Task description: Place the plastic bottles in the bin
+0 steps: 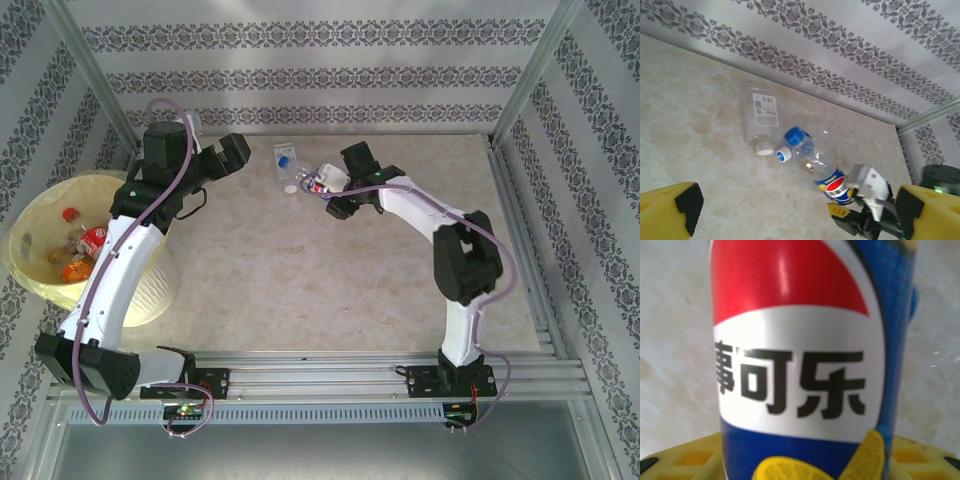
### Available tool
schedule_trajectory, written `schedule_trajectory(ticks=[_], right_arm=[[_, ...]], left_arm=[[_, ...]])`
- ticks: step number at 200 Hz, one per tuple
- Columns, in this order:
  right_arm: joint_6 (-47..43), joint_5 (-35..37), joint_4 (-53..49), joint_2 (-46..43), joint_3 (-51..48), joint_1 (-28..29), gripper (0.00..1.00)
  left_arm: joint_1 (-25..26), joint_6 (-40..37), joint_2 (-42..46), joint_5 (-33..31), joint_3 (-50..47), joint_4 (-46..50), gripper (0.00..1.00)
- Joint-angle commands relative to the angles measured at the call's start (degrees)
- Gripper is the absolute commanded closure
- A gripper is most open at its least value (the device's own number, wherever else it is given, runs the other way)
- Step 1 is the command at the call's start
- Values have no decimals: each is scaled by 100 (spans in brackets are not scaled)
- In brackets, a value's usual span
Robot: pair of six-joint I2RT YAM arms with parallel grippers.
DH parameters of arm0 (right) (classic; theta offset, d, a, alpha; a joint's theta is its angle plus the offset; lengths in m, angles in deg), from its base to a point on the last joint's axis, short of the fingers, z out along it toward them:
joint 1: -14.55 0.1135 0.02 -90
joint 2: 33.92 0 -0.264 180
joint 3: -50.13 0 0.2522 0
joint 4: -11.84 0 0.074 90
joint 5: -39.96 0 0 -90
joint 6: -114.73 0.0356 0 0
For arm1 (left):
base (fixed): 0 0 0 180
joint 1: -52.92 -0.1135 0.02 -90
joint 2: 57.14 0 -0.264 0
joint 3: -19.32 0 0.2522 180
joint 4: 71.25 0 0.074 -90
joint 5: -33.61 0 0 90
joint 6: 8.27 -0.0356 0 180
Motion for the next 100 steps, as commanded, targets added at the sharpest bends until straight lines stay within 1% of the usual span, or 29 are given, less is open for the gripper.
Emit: schedule_trajectory(ticks=[1, 20, 44, 54, 71, 100], right_arm=[[1615, -711, 1109, -606, -612, -83, 54], [2638, -1026, 1725, -1004, -1245, -76, 55], [3462, -1059, 2250, -1452, -1845, -40, 55], [3685, -1311, 2400, -1596, -1996, -40, 55], [3946, -1718, 2642, -1776, -2226, 16, 53], [4168, -1880, 2837, -1929, -2478, 190, 52]], left_arm=[[116, 285, -153, 725, -174, -681, 0], [181, 473, -377, 1186, -250, -958, 0], [355, 563, -650, 1305, -225, -1033, 0], [421, 542, -759, 1481, -225, -1149, 0], [573, 544, -972, 1600, -230, -1305, 0], [847, 648, -1333, 1617, -188, -1608, 0]])
